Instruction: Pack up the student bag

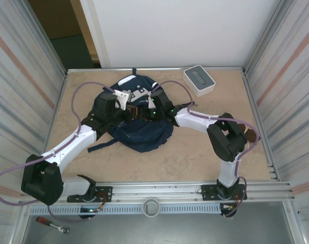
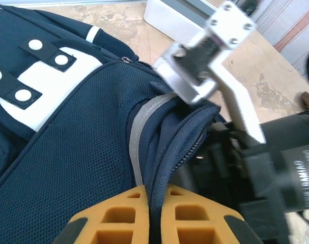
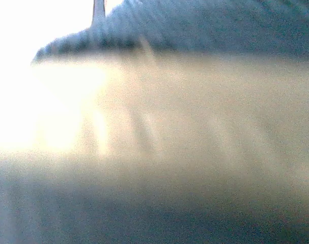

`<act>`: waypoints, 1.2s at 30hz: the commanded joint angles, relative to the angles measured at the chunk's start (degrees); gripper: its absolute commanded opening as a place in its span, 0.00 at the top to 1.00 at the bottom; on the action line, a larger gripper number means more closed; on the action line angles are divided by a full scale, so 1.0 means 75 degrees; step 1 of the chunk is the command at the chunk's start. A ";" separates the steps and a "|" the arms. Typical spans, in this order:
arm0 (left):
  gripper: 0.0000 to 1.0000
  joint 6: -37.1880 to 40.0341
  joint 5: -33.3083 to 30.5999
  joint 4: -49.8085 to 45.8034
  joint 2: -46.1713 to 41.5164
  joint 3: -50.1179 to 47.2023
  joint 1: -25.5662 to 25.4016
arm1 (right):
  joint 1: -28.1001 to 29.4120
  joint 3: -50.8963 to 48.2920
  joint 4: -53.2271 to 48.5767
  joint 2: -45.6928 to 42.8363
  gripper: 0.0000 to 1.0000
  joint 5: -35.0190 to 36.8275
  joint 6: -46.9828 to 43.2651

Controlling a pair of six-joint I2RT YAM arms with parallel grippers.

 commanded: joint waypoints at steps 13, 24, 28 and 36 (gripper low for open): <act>0.75 -0.0300 -0.0495 0.1155 0.0423 -0.0866 -0.1003 | -0.1557 -0.3210 -0.0671 -0.3128 0.44 0.1071 0.0007; 0.32 0.0443 -0.1437 0.0133 -0.0432 -0.0970 -0.1843 | -0.1482 -0.2875 -0.0207 -0.2131 0.42 0.1055 0.0032; 0.24 -0.0142 -0.1978 0.0499 -0.1652 -0.1738 -0.1065 | -0.1539 -0.2853 -0.0202 -0.1784 0.44 0.1156 -0.0087; 0.20 -0.1530 -0.0441 0.0541 -0.1236 -0.1786 0.2029 | -0.1645 -0.2757 -0.0432 -0.1523 0.64 0.1602 -0.0388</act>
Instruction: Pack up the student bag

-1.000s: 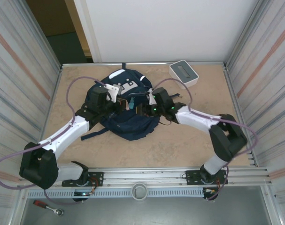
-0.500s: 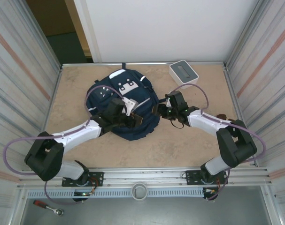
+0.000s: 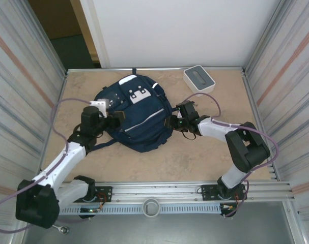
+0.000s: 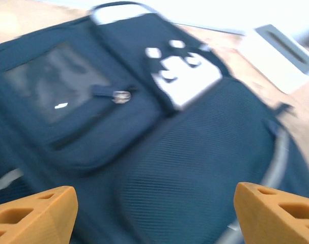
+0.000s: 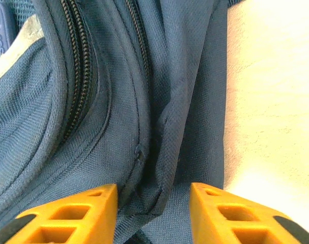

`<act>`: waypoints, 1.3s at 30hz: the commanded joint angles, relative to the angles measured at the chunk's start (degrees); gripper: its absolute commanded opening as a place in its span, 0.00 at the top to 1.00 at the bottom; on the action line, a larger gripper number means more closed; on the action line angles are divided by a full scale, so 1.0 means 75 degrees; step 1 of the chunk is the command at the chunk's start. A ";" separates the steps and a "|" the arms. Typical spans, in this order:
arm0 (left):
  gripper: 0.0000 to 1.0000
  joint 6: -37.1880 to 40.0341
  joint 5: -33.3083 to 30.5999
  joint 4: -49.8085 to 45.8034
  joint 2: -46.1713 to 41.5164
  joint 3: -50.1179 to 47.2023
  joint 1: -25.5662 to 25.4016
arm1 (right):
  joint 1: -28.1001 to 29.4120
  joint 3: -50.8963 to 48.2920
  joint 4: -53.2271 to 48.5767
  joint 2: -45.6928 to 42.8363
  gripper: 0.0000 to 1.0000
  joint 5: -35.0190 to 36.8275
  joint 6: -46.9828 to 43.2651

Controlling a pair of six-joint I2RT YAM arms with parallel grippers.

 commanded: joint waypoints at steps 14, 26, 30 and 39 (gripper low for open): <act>0.43 -0.0444 0.2224 0.0534 0.2717 0.0788 0.0080 | -0.0396 0.1109 -0.0425 0.0767 0.76 0.0509 -0.0544; 0.50 -0.1255 0.1543 0.1285 0.2203 -0.0306 -0.2495 | -0.1196 0.3278 -0.1487 0.2082 0.77 -0.0334 -0.1154; 0.45 -0.1448 0.1438 0.1403 0.2163 -0.0308 -0.3160 | -0.1281 0.4153 -0.2328 0.2205 0.75 -0.0211 -0.1587; 0.36 -0.1596 0.0592 0.1130 0.1641 -0.0179 -0.3109 | -0.0890 0.2328 -0.2654 -0.0404 0.56 0.1441 -0.2045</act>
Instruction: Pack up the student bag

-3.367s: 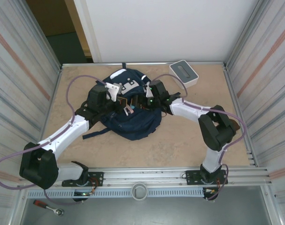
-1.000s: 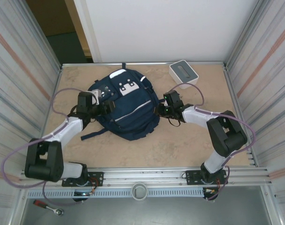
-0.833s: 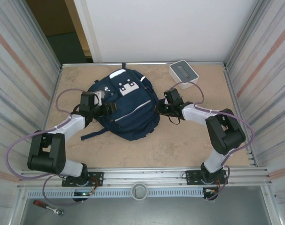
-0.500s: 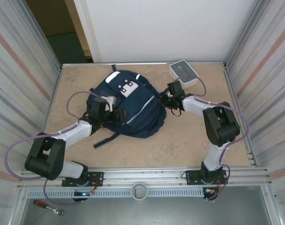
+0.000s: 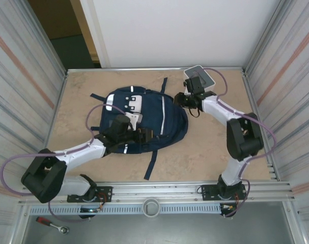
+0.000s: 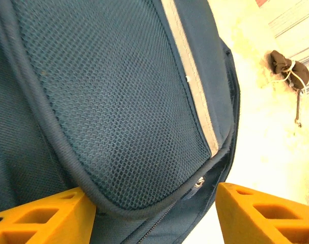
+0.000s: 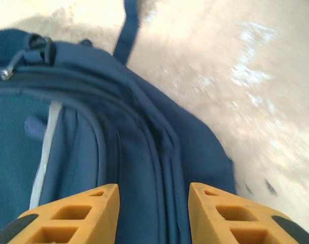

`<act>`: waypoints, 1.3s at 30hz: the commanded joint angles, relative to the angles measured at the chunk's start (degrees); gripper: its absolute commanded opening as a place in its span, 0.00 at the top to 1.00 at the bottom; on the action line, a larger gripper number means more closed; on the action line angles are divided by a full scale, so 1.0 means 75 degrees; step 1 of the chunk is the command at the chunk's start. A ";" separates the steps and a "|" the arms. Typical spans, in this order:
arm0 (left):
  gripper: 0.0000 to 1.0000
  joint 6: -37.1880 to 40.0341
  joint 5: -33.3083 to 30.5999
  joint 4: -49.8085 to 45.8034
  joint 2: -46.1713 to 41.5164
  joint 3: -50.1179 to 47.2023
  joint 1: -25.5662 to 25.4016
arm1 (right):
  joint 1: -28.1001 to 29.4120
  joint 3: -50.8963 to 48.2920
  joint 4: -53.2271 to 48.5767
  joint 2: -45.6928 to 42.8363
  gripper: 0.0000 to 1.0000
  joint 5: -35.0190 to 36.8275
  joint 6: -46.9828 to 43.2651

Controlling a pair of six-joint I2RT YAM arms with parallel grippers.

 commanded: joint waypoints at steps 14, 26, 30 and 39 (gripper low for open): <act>0.59 -0.0048 -0.0377 -0.0174 0.1015 0.0588 0.0190 | 0.3538 -0.3951 0.1559 -0.3465 0.52 0.1302 0.0277; 0.63 -0.0006 -0.0437 -0.0140 0.0857 0.0346 0.0192 | 0.4435 -0.3990 0.2954 -0.1706 0.62 0.2333 0.0530; 0.63 0.0047 -0.0524 -0.0211 0.0804 0.0334 0.0186 | 0.4447 -0.3901 0.2896 -0.1482 0.63 0.2609 0.0534; 0.63 0.0072 -0.0562 -0.0109 0.0913 0.0280 0.0196 | 0.4497 -0.3883 0.3238 -0.1039 0.71 0.2653 0.0568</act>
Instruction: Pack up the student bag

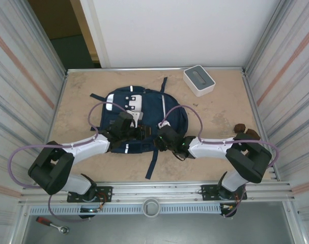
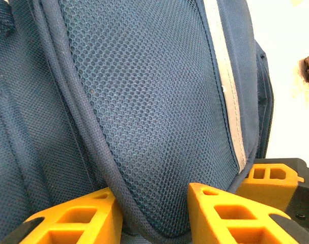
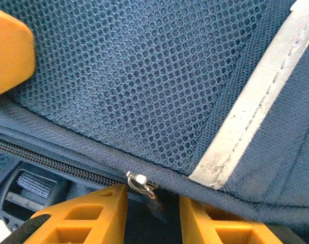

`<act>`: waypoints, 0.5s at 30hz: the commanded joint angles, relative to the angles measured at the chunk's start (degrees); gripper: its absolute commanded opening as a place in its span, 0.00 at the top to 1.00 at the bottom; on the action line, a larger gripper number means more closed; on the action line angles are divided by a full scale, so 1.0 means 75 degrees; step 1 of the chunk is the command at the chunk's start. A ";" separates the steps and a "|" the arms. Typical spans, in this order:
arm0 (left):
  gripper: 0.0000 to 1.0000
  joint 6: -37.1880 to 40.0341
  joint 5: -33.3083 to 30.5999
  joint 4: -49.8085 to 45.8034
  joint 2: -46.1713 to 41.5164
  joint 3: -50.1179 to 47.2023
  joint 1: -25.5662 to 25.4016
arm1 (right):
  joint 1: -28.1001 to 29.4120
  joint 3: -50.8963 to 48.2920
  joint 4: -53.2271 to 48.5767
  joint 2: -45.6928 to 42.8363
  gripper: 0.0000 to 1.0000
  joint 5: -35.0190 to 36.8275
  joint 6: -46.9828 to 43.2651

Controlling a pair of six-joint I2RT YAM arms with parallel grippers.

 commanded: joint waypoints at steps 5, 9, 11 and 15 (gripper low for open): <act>0.69 0.0134 -0.0281 0.0002 0.0220 -0.0098 0.0122 | 0.0093 0.0055 0.0494 0.0205 0.79 0.0560 0.0133; 0.74 0.0130 -0.0113 0.0076 0.0379 -0.0091 0.0285 | 0.0086 -0.0134 0.0769 0.0140 0.86 0.0587 0.0137; 0.75 0.0121 -0.0117 0.0149 0.0401 -0.0147 0.0324 | 0.0090 -0.0147 0.0766 0.0096 0.91 0.0576 0.0057; 0.77 0.0165 -0.0045 0.0108 0.0427 -0.0151 0.0530 | 0.0071 -0.0276 0.0752 -0.0131 0.97 0.0587 -0.0068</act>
